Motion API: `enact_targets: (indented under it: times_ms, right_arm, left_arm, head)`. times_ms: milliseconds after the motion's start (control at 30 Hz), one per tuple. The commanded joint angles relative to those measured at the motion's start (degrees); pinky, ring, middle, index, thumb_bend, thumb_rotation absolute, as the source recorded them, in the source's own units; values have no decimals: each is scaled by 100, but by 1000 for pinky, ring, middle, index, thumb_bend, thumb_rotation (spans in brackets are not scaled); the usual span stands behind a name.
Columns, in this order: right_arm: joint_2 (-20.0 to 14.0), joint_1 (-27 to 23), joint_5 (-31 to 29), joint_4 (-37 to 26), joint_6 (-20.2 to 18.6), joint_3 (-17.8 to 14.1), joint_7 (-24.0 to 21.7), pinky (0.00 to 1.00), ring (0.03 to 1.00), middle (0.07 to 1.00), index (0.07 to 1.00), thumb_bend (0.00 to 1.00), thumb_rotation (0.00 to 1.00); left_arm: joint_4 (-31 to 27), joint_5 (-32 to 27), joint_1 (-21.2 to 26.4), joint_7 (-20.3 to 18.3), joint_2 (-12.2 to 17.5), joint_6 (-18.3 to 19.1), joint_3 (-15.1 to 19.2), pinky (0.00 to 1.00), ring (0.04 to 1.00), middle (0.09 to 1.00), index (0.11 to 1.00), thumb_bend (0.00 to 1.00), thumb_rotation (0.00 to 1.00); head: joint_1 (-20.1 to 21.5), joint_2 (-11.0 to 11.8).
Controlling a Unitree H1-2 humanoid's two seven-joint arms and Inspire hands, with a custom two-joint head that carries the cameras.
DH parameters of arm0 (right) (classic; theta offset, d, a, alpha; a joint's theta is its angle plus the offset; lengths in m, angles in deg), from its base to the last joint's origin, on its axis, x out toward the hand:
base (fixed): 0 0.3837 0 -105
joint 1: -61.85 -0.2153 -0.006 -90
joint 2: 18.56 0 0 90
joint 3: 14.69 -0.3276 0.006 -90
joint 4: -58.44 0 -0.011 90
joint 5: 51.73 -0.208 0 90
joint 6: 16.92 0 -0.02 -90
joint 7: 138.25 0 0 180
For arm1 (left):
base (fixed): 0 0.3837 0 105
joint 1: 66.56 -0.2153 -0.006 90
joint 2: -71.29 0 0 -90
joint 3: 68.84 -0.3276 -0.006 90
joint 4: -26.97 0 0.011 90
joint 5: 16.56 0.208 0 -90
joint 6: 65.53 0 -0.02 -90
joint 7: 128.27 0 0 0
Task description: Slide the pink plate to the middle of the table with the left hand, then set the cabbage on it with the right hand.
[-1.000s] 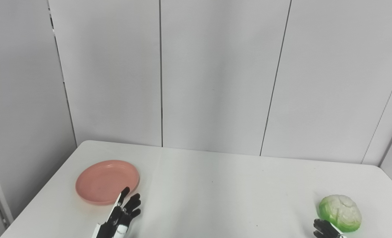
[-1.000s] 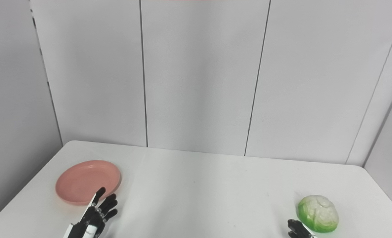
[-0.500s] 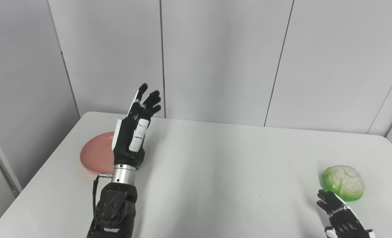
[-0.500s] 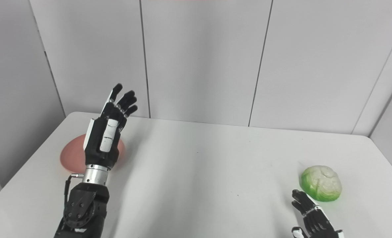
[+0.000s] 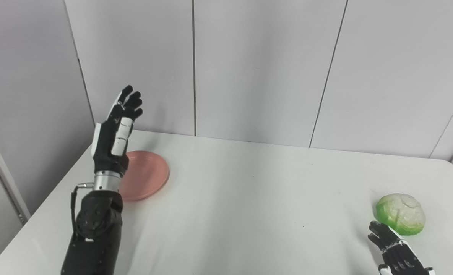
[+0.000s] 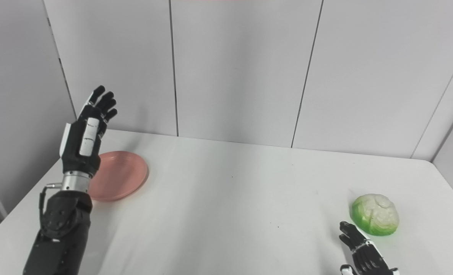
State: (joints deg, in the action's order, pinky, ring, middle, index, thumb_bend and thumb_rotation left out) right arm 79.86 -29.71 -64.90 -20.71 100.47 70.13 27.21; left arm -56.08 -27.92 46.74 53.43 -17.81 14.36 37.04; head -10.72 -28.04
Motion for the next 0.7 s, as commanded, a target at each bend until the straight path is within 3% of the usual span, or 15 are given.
enact_targets:
  times_ms: [0,300,500,667]
  right_arm:
    - [-40,-577,55,899,-475,5,152,864,863,825,747,626,613]
    - [8,-604,24,999,-404,1,145,874,863,819,734,625,596]
    - [13,-594,52,1002,-390,-8,174,873,865,817,731,631,592]
    - [-2,-601,91,1050,-350,-11,183,870,864,815,729,627,598]
  left_arm:
    - [157,-15,418,-81,408,-325,149,875,889,889,866,901,780]
    - [1476,-122,817,-378,1031,-772,344,846,886,875,858,976,769]
    - [2287,-150,1065,-576,1276,-963,384,852,895,887,880,970,766]
    - [2915,-255,1246,-728,1429,-910,437,896,921,910,886,939,770]
  head:
    - [-3,14]
    - [2,81]
    - [-15,93]
    - [-21,94]
